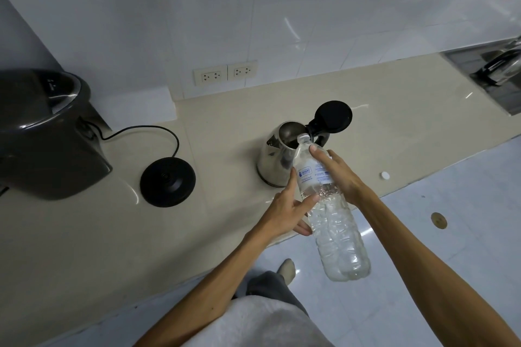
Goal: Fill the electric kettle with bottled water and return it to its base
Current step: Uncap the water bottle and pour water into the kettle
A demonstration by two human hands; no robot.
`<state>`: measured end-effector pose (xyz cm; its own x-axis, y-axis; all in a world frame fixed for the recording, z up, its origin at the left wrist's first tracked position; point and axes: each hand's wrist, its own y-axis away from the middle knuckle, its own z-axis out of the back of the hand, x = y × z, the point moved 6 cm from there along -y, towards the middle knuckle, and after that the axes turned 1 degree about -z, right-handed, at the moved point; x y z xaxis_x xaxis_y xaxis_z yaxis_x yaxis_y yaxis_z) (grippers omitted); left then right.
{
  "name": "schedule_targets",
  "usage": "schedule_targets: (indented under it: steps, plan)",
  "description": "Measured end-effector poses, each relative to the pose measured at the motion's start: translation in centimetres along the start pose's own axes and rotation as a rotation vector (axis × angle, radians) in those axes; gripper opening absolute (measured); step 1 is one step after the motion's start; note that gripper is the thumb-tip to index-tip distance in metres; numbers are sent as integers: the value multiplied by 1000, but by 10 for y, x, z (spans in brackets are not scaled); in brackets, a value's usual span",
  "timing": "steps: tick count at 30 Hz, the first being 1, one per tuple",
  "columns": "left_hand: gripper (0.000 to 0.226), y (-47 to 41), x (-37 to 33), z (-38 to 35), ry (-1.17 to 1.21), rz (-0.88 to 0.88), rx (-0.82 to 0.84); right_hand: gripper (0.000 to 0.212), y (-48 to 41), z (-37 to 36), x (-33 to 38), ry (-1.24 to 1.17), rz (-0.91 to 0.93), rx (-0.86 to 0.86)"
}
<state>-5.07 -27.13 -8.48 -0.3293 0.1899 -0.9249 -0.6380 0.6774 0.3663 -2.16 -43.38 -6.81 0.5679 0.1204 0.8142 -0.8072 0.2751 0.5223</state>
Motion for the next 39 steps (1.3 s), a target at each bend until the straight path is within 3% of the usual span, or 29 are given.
schedule_targets:
  steps: [5,12,20,32,39]
  plan:
    - [97,-1,-1,2,8,2,10,67,0,-3,4,-3,2,10]
    - [97,-3,1,5,-8,7,6,81,-6,-3,2,4,-19,5]
    - [92,-3,-2,6,-2,-11,17,72,-7,-6,3,3,-18,30]
    - [91,-5,0,5,19,-8,27,80,-10,-2,-2,-4,-37,30]
    - [90,-5,0,3,25,-10,33,71,-8,-4,1,-25,-26,35]
